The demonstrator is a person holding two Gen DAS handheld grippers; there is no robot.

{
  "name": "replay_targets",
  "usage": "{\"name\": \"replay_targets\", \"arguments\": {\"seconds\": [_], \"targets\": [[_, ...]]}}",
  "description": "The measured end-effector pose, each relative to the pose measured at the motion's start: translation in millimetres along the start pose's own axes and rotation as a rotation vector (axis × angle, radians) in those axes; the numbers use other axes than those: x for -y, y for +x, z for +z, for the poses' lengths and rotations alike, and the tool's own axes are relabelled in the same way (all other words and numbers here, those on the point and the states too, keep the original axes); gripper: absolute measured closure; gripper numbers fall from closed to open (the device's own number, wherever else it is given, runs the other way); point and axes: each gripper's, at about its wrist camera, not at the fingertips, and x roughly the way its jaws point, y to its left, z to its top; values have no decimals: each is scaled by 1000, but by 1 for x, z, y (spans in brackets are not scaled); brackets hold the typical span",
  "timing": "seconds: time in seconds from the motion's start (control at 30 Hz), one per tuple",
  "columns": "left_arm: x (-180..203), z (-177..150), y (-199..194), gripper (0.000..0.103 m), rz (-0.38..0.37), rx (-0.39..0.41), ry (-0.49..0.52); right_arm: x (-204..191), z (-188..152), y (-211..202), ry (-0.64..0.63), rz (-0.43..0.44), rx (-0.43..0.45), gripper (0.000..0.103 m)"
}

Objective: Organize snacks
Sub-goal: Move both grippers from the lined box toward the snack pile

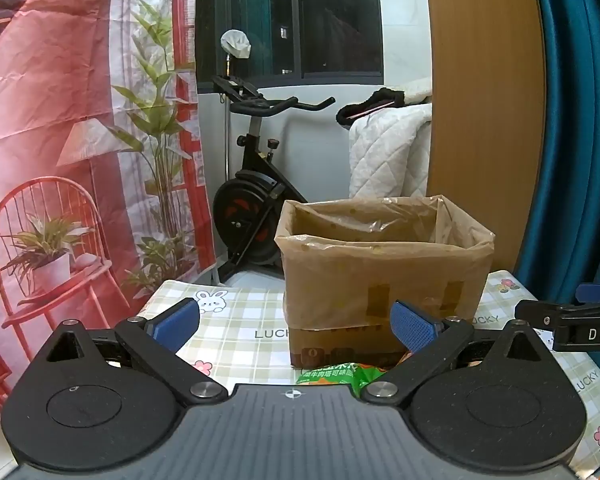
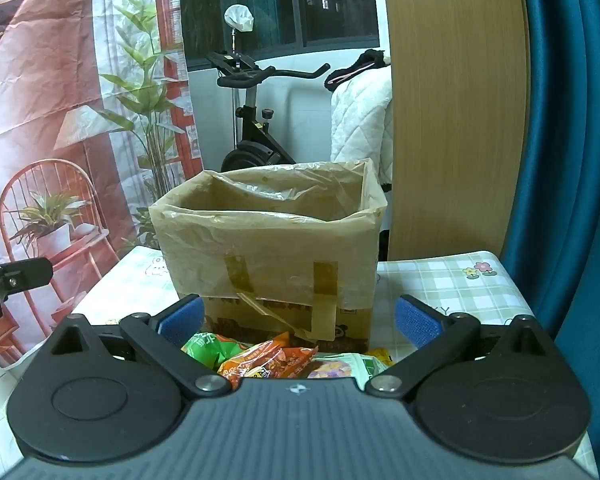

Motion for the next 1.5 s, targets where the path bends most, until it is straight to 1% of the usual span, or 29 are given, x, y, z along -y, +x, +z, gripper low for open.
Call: {"name": "replay_targets", "arguments": {"seconds": [0.4,0.43,0.7,0.77,0.83,1.07,1.13,1.2,1.27,1.33,1.43,1.5], "targets": [[3,-2,0,1,3,-3,-6,1,-1,1,2,-1,-3,0],[2,-3,1,1,9,-3,8,2,-1,2,3,-2,-4,0],[-3,-3,1,1,17,-11,9,2,-1,3,3,-3,-5,0],[-4,-4,1,1,9,6,-6,2,-1,3,3,-3,-6,0],[-3,-4,1,1,10,4,-2,2,-1,3,3,-3,-6,0],[-4,-3,2,1,35,3,4,3,-3,4,3,-5,-6,0],[-7,-3,2,1,40,24,-11,3,-3,4,3,-4,-5,0],[-10,-2,3,1,18,1,-53,3,-4,4,4,-5,-6,0],[-15,-3,4,1,2,0,-93,4,-4,5,3,-5,-5,0],[-17,-6,7,1,-8,-31,-106,4,-4,5,6,-8,-3,0],[-18,-10,15,1,-17,-99,-116,8,-11,8,23,0,-2,0],[-23,-14,18,1,-33,-85,-153,9,-17,11,26,4,-4,0]]}}
